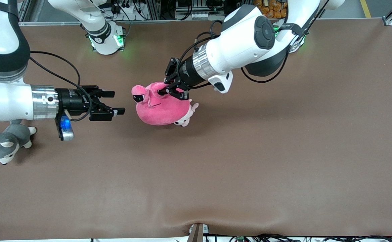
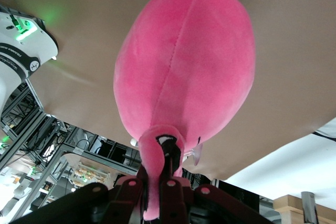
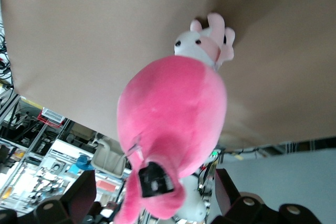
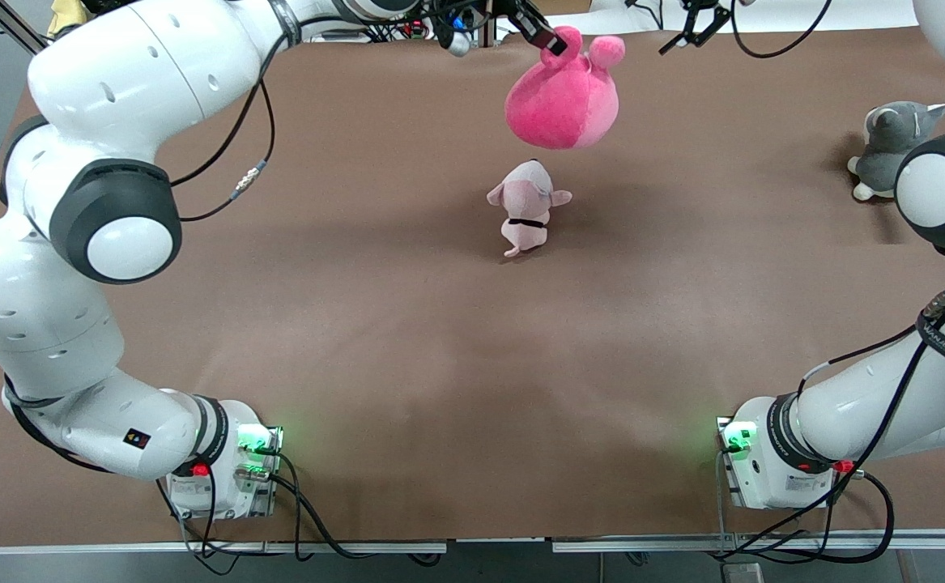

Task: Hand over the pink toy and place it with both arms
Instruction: 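Grasp the pink toy with the right gripper beside the left gripper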

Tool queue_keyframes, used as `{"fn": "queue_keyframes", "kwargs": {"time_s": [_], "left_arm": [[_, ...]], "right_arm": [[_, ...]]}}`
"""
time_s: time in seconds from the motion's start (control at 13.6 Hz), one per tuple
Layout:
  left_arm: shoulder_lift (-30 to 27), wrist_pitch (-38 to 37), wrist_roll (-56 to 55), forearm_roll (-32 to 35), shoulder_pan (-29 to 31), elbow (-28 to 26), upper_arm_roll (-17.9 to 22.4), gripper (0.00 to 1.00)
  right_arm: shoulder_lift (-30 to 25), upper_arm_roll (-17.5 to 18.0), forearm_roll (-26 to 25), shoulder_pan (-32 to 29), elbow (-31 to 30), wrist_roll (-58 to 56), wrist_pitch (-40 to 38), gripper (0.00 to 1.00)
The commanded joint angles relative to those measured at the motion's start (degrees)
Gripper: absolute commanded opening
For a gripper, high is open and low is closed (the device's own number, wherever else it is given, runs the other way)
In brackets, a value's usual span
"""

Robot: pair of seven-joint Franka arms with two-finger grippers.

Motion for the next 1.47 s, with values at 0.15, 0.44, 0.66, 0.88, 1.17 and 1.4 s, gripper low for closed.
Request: {"fn": "queue_keyframes", "kwargs": {"time_s": [0.15,0.44,0.66,0.88,1.17,1.4], "left_arm": [[0.6,4.0,-0.9,-1.3,-2.8,0.2,0.5,0.00],[0.7,4.1,-0.7,-1.5,-3.0,0.2,0.5,0.00],[0.8,4.1,-0.8,-1.5,-3.6,0.2,0.5,0.00],[1.0,4.1,-0.7,-1.5,-3.6,0.1,0.6,0.00],[0.6,4.2,-0.2,-1.5,-3.6,0.1,0.5,0.00],[-0.1,3.9,0.7,-1.2,-3.3,0.2,0.5,0.99]], "right_arm": [[-0.3,0.0,3.3,1.2,-3.3,1.7,-0.2,1.00],[-1.0,0.0,3.3,1.2,-5.7,1.1,-3.8,0.96],[-1.6,0.0,3.4,0.7,-5.7,1.1,-7.7,0.13],[-2.6,0.0,3.4,0.2,-5.8,1.1,-8.6,0.00],[-3.1,-0.1,3.4,-0.4,-5.6,0.8,-8.9,0.00],[-4.1,-0.3,3.3,-3.5,-5.5,-2.5,-10.7,0.00]]}}
